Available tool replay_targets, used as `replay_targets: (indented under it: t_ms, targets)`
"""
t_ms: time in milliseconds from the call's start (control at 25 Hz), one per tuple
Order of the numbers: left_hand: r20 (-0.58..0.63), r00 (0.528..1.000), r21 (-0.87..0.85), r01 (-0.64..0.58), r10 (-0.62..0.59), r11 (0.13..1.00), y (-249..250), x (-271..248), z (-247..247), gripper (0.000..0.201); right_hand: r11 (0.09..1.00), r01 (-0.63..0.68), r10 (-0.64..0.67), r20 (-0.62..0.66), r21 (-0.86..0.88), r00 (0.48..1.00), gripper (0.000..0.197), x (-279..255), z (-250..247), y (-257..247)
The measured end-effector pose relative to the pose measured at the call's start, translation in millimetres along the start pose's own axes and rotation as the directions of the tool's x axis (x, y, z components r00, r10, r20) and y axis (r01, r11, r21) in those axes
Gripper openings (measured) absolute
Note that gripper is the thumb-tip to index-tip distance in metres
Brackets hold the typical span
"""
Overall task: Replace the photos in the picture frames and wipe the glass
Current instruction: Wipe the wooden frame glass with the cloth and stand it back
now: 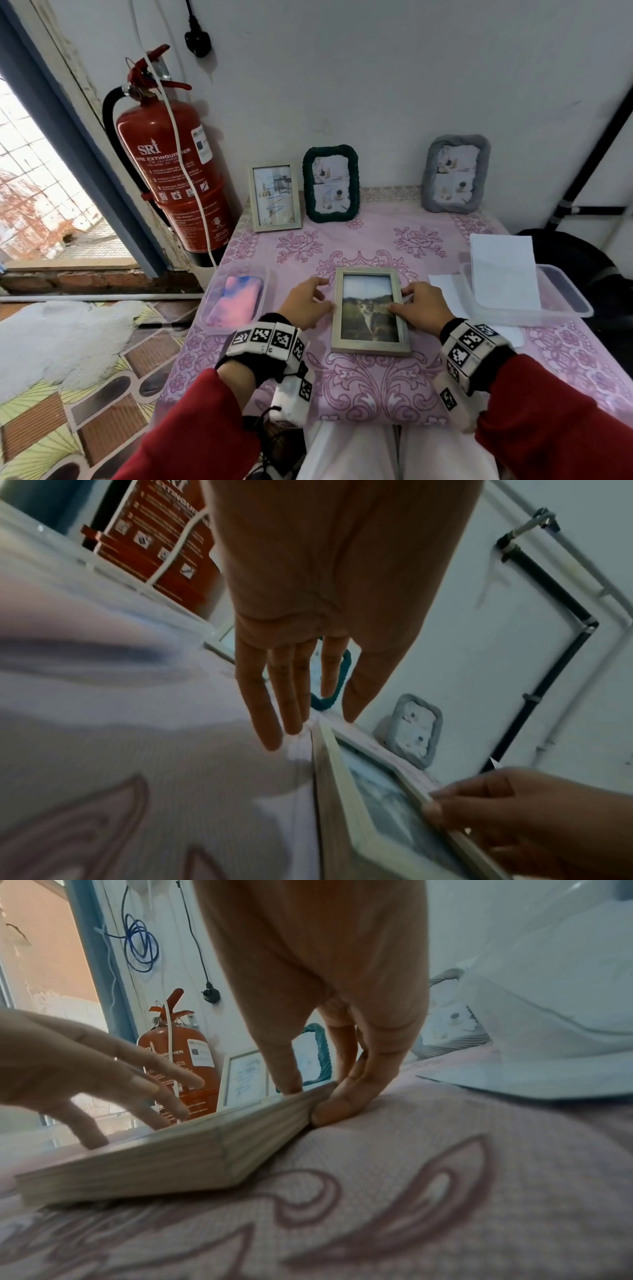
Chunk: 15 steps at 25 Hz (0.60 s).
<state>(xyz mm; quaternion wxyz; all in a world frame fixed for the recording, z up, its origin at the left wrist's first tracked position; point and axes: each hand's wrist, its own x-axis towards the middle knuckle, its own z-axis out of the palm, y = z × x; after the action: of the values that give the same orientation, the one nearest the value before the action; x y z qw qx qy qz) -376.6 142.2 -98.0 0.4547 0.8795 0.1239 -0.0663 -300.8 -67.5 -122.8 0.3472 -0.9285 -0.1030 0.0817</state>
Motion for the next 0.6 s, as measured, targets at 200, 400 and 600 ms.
replay_targets:
  t_ms: [200,400,600]
  targets:
    - [0.031,0.997,-0.212,0.081,-0.076,0.974,-4.0,3.6,18.2,0.053,1.000,0.005,-0.004,-0.030,0.030,1.000,0.022,-5.7,-1.5,0.7]
    - [0.014,0.999,-0.345,0.038,-0.036,0.938,6.4,4.6,21.9,0.052,0.995,0.035,-0.021,-0.136,0.097,0.991,0.021,-6.8,-6.1,-3.1]
    - [0.011,1.000,-0.537,0.027,-0.026,0.843,20.4,1.8,18.0,0.052,0.987,0.085,-0.057,-0.196,0.138,0.979,0.028,-6.2,-19.5,-12.7]
